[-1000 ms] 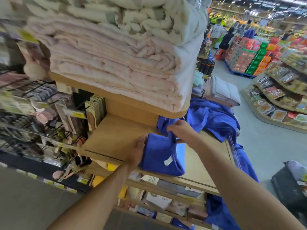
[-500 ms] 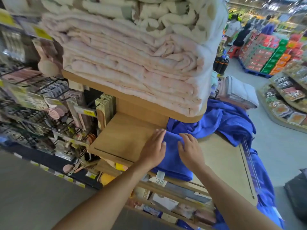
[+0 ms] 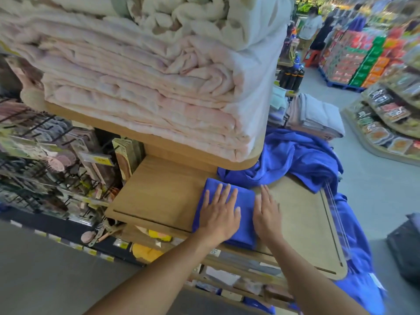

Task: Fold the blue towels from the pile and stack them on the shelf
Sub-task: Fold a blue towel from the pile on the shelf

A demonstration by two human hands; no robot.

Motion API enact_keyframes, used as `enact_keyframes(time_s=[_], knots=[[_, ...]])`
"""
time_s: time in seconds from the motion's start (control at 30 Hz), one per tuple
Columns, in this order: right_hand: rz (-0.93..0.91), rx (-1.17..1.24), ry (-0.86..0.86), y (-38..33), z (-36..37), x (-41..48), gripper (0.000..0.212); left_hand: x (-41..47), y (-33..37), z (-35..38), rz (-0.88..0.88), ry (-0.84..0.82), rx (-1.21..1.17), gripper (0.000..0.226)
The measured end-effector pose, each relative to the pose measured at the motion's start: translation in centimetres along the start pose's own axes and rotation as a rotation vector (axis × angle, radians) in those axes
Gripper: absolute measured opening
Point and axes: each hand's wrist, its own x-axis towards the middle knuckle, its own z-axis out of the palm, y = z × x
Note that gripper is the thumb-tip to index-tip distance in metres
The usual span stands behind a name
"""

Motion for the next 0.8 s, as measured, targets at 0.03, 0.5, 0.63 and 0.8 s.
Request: enact_keyframes(time_s=[0.03, 0.5, 0.63, 0.8], knots=[[0.059, -0.102, 0.010, 0.9, -0.7, -0.2, 0.054, -0.2, 0.7, 0.3, 0.009, -0.026, -0.017, 0.066], [0.001, -0.451, -0.090, 2.9, -1.0, -1.2, 0.060, -0.3, -15.8, -3.3, -0.020, -0.020, 0.218, 0.070], [0.015, -0.438, -0.090, 2.5, -1.2, -1.3, 0.059, -0.2, -21.8, -5.4, -0.043, -0.061, 0.228, 0.066], [0.009, -0.459, -0.097, 2.3, -1.3, -1.4, 0.059, 0.0, -21.9, -6.0, -0.040, -0.127, 0.209, 0.064]])
